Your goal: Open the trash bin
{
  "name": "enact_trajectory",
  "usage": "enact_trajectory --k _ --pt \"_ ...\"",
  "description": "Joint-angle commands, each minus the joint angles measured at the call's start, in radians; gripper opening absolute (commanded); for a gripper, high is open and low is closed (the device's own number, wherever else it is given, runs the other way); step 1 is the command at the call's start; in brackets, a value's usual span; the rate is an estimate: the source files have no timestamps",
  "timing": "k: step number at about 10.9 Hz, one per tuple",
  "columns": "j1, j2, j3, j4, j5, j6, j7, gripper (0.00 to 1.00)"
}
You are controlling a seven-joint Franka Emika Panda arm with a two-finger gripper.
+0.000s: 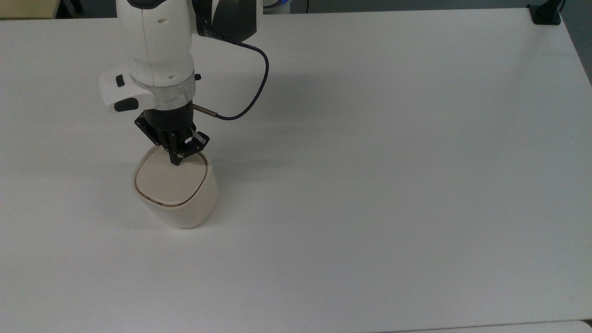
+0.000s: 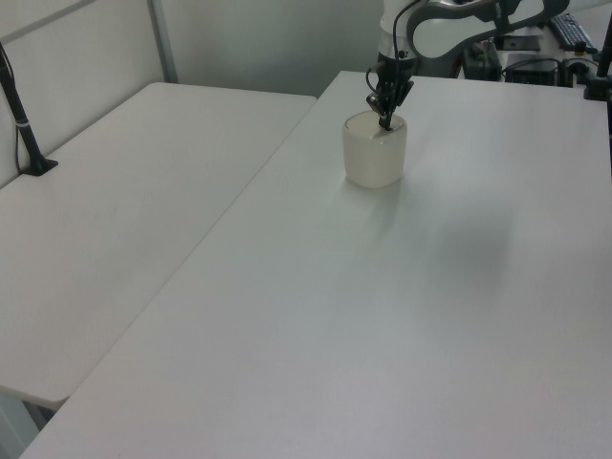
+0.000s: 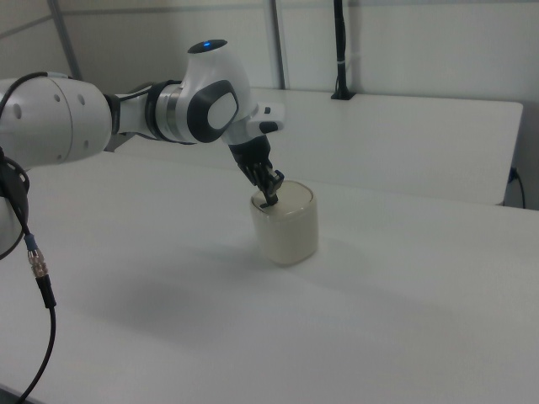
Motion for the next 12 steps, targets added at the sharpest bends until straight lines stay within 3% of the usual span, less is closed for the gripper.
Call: enact_trajectory --k 1,6,12 --pt "0.014 -0.048 -0.006 -0.012 -0.005 -0.019 0.025 0.0" --pt "0.087 -0.159 0.011 0.008 -0.002 -0.183 0.015 0.0" --pt "0.181 -0.28 0.012 -0.018 0.001 -0.394 -0.135 0.03"
